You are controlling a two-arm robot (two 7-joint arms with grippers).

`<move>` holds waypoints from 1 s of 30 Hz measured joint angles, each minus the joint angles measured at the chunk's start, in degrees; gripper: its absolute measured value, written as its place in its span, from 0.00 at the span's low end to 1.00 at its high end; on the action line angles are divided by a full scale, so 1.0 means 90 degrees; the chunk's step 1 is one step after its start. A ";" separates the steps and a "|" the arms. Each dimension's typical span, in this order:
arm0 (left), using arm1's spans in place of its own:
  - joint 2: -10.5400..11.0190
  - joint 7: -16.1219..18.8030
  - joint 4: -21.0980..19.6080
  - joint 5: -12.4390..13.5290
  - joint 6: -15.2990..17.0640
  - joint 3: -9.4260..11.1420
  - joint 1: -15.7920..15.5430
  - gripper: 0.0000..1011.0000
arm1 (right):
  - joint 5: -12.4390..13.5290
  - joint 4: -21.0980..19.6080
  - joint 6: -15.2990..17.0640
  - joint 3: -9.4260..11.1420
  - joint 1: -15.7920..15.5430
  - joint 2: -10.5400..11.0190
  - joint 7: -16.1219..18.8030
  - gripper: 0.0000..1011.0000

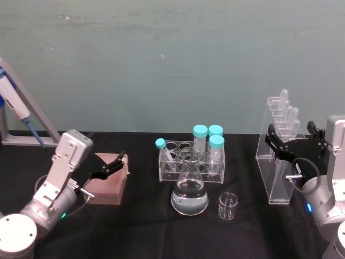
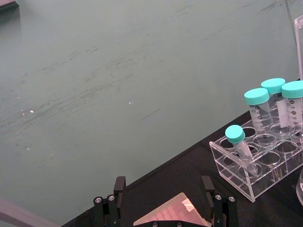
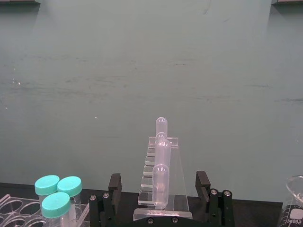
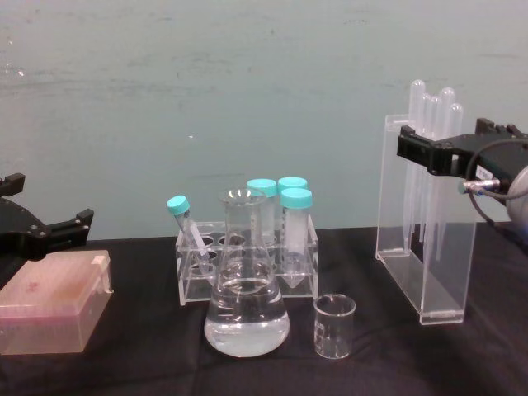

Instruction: Place the experimental apparatus aside using one hand.

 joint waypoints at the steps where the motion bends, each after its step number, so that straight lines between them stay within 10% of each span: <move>1: 0.0000 0.0000 0.0000 0.0001 0.0000 0.0000 0.0000 0.99 | 0.0000 0.0006 0.0001 0.0000 0.0003 -0.0002 0.0003 0.99; 30: 0.0000 0.0000 0.0000 0.0000 0.0000 0.0000 0.0000 0.99 | -0.0065 0.0171 0.0041 -0.0024 0.0082 -0.0038 0.0040 0.99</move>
